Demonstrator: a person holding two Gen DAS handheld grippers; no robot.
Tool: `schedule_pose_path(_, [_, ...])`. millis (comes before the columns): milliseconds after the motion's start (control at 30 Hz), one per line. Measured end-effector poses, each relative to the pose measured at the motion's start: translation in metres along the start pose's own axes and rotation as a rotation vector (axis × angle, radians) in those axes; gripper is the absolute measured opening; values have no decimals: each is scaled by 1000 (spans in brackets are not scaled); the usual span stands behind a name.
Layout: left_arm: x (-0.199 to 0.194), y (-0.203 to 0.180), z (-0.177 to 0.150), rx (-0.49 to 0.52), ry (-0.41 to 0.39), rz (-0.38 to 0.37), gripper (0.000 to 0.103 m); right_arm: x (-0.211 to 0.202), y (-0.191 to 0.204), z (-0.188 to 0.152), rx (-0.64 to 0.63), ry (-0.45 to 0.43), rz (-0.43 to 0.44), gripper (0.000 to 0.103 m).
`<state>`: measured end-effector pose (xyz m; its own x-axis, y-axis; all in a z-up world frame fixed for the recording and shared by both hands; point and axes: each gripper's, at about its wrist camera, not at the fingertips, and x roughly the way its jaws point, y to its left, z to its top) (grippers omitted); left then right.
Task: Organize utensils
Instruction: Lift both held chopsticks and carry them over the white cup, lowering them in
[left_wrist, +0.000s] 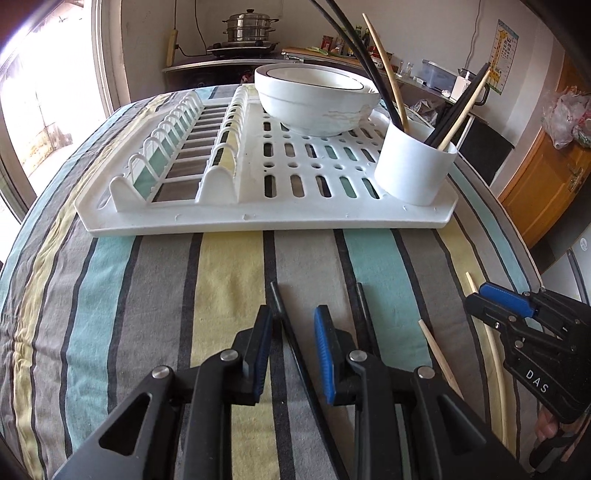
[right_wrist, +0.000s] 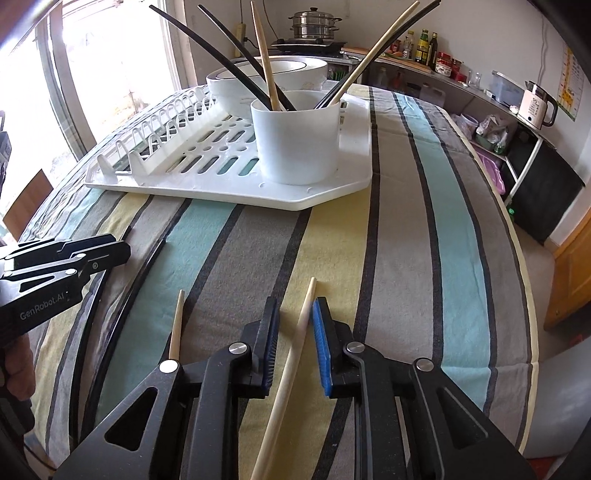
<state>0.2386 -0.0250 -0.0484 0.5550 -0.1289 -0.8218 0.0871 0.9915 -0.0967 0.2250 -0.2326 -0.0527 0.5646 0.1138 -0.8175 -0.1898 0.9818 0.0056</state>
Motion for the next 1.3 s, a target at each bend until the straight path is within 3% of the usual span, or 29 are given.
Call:
schedule_pose_path(67, [1,-3,0,26,-7,13,14,2,1,3,1,2,1,7])
schedule_pose_path(133, [3,-3,3,47,-9,15,7,3,2,5,-2,4,1,6])
schedule_pose_path(433, [-4,2,12,82,-11,-77,6,-18,-15,10,68,-63,54,5])
schedule_pose_path(933, [-127,-3,37,139,-265,-150,4,-129,-24,24,101,-352,73,5])
schedule_pose_path(1300, [-172,0,31,146,-368,-160,4,-151,-22,10,98,-392,65,5])
